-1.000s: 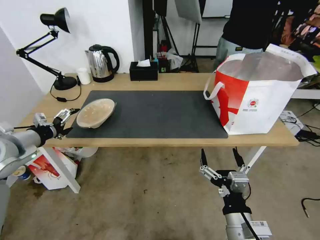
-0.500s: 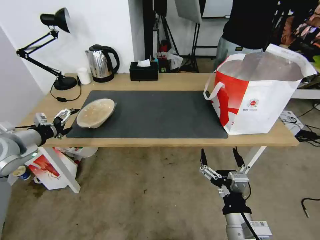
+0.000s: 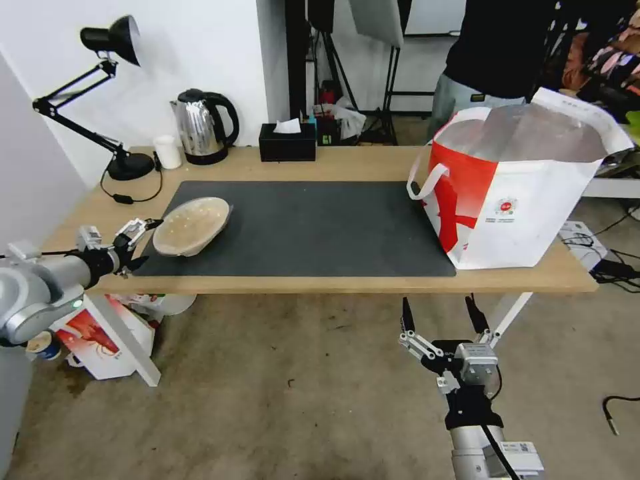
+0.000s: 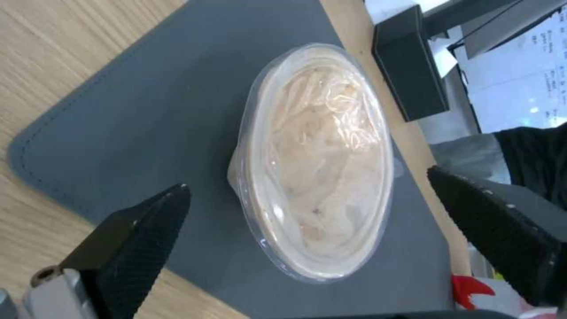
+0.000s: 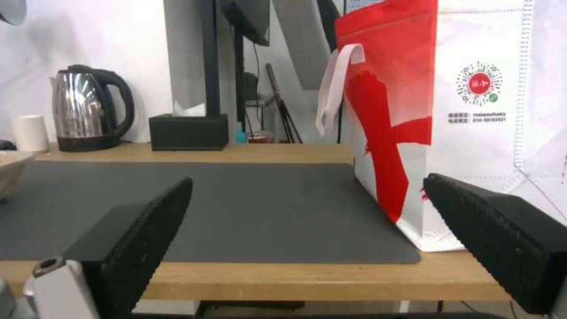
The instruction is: Pick up the trash from the table and place it into the takeout bag.
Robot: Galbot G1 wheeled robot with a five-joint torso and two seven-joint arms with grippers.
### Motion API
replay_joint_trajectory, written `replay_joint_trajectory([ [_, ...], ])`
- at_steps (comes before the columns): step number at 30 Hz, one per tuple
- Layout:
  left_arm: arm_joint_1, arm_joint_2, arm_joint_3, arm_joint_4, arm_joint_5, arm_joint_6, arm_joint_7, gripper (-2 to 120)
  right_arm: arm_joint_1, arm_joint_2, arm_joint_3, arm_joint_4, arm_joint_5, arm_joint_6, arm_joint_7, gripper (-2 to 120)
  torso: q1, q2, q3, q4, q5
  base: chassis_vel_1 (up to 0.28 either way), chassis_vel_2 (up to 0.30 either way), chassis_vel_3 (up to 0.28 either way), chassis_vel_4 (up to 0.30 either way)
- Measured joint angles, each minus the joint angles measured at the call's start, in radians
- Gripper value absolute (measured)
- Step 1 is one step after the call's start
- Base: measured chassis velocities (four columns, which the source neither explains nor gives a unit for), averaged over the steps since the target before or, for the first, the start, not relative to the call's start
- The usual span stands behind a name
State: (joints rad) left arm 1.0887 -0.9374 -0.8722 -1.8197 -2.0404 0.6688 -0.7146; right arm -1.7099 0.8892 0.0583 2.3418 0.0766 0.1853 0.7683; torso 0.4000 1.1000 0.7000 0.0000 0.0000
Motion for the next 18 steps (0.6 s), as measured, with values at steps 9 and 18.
replay_joint_trajectory([
  [9, -0.02, 0.011, 0.018, 0.025, 0.003, 0.0, 0.001, 100, 0.0, 0.0, 0.0, 0.0, 0.0, 0.0, 0.0, 100, 0.0, 0.0, 0.0, 0.0001, 0.0, 0.0, 0.0, 0.0, 0.0],
  [18, -0.032, 0.009, 0.034, 0.037, 0.003, 0.0, 0.001, 100, 0.0, 0.0, 0.0, 0.0, 0.0, 0.0, 0.0, 100, 0.0, 0.0, 0.0, 0.0001, 0.0, 0.0, 0.0, 0.0, 0.0],
])
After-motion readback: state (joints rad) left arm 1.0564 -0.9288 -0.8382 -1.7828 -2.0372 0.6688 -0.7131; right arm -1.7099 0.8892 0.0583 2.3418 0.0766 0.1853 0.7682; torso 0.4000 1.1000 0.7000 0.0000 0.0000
